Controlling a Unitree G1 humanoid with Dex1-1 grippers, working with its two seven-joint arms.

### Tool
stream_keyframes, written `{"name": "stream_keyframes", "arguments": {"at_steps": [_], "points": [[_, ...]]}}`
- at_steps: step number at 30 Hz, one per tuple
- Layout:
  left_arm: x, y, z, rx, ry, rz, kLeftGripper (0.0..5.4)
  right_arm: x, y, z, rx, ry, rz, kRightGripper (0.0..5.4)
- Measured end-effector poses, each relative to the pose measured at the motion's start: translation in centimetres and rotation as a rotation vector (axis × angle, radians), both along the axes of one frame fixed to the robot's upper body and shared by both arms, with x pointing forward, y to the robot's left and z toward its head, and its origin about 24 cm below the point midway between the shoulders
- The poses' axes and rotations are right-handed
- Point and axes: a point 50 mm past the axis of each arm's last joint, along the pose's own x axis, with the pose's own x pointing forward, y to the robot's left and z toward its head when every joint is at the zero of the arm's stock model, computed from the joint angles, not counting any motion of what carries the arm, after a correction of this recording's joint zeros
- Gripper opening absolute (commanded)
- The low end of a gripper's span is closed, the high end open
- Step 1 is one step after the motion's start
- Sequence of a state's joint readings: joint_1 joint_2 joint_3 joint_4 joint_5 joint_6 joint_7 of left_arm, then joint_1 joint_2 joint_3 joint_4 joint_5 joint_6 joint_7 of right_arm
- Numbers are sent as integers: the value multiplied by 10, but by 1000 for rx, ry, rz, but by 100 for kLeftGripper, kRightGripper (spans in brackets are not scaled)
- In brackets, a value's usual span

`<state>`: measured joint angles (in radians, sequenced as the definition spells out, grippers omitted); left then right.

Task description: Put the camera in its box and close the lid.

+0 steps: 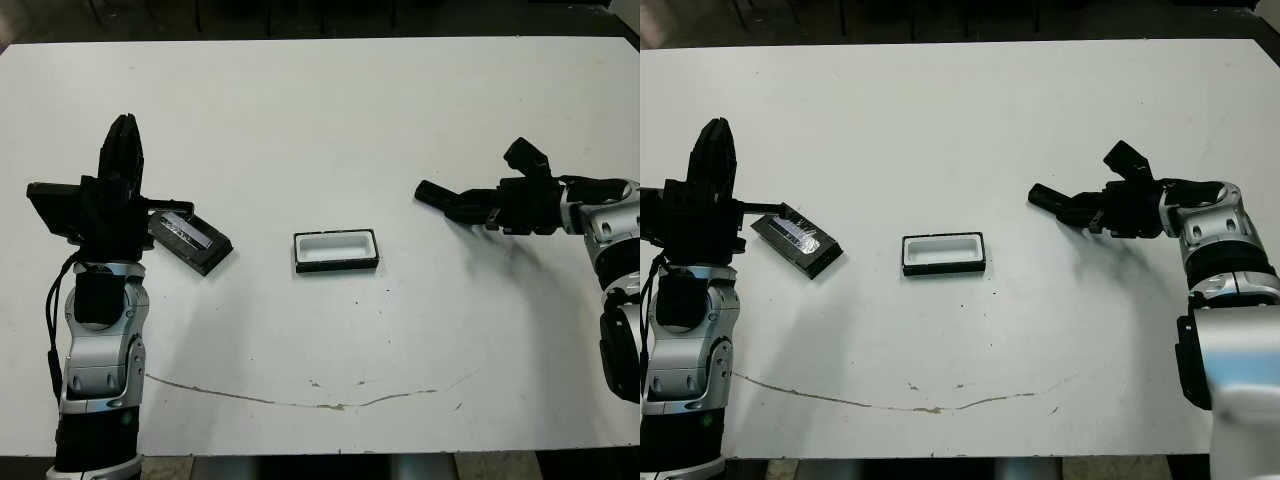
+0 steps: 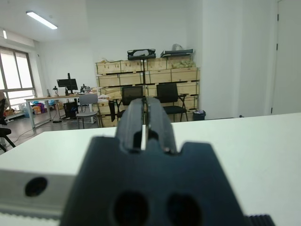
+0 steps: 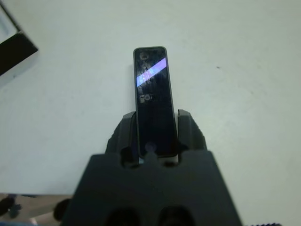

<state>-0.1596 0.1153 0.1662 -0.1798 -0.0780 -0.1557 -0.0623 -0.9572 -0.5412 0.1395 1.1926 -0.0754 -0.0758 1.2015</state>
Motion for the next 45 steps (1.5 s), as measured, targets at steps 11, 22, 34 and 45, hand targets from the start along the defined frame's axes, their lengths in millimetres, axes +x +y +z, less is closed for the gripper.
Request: {"name": "stream_keyframes", "arguments": {"at_steps": [11, 22, 34, 45], "points": [[-1, 0, 1, 0, 0, 0, 0, -4, -3, 12, 216, -139, -12, 72], [-4, -1, 2, 4, -5, -4, 0, -1, 57, 90, 222, -302, 205, 71], [-6, -3, 1, 7, -1, -8, 0, -24, 120, 97, -110, -284, 492, 71], [-7, -3, -1, 2, 7, -6, 0, -33, 135, 85, -217, -233, 577, 71]]}}
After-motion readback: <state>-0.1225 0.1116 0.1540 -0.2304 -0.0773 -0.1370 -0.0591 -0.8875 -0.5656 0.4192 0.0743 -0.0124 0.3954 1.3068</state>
